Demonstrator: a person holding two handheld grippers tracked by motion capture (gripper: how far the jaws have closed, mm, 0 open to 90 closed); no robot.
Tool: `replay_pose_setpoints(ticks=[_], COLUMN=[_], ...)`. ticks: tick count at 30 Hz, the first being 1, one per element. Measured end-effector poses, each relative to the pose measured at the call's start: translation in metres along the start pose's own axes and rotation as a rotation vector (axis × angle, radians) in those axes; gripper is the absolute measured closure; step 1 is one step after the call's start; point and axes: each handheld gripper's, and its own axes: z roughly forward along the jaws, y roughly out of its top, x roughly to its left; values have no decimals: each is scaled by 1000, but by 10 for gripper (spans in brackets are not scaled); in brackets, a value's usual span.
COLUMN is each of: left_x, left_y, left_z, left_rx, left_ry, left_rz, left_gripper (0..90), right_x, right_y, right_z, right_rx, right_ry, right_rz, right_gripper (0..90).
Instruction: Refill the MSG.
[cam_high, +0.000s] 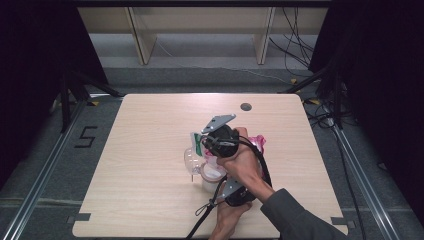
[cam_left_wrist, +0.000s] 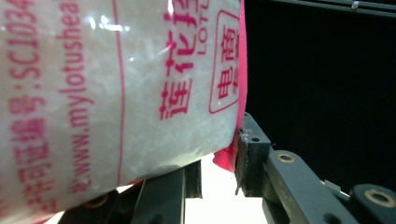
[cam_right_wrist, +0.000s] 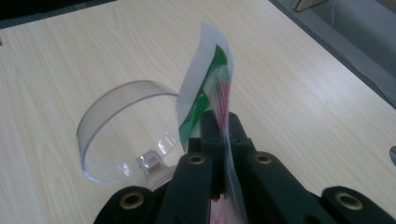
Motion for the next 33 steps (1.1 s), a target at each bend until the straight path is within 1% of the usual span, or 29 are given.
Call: replay_pose_setpoints(ticks=[1,2,3,4,5,6,7,8,9,10,11,12,13,14,18,19,20,21,22,23,24,25,26,28,29,30,31,32,33], left_x=[-1,0,-1,-2,-3,-2,-1,-1,-3,-2,-2,0,-2,-2,-1,-2,-2,-2,-2,-1,-2,-1,-1,-1,-2,-1,-1,-1,-2], left_y=[-1,-1,0,0,1,1,1,1,0,0,-1,0,-1,-1,0,0,0,0,0,0,0,1,1,1,1,1,1,1,1], left_z=[2,2,0,-1,-1,-1,-2,-1,1,2,2,1,2,2,2,0,0,0,1,1,1,1,1,0,0,0,0,0,-1], left_rx=[-34,-15,4,17,-4,3,17,11,-25,-33,-32,-13,-31,-32,-29,-14,-16,-16,-30,-20,-32,-21,-21,-23,-20,-21,-22,-25,-15], left_ry=[-32,-25,3,15,13,13,14,10,-11,-29,-29,-22,-26,-30,-27,-2,-4,-7,-27,-26,-27,-26,-27,-27,-12,-31,-29,-26,-3], left_rz=[-34,-21,-18,-11,-20,-17,-2,-1,-22,-19,-16,3,-17,-16,-11,-9,-10,-8,-7,9,-2,10,10,10,6,9,8,8,12], left_gripper=[748,748,747,747,747,748,748,748,748,748,748,748,748,748,748,747,747,747,747,747,747,747,747,747,747,747,747,746,746], right_x=[0,1,2,2,1,1,1,1,2,2,2,1,-1,1,0,0,-1,0,-1,0,1,1,0,-1,-2,-1,-1,0,-1], right_y=[0,0,0,0,0,0,0,0,0,0,0,0,0,0,1,1,1,1,1,2,2,2,2,2,3,3,3,3,3], right_z=[0,1,3,3,2,2,0,2,1,1,1,1,2,2,3,4,5,5,5,4,4,4,4,5,5,6,6,6,6], right_rx=[-1,13,21,21,15,-3,16,5,9,7,7,14,2,6,8,9,2,12,8,15,29,27,25,15,8,8,19,28,23], right_ry=[3,4,5,5,-6,-7,-2,-7,-2,-5,-5,-7,-3,1,2,1,-14,-8,-11,0,7,7,4,-4,-8,-3,2,5,-5], right_rz=[-4,-4,-3,-3,-11,5,7,11,13,22,22,16,-11,2,-8,-1,-15,-6,-11,7,31,24,27,14,-4,3,7,20,25], right_gripper=[900,900,900,900,900,900,900,900,900,900,900,900,900,900,900,900,900,900,900,900,900,900,900,900,900,900,900,900,900])
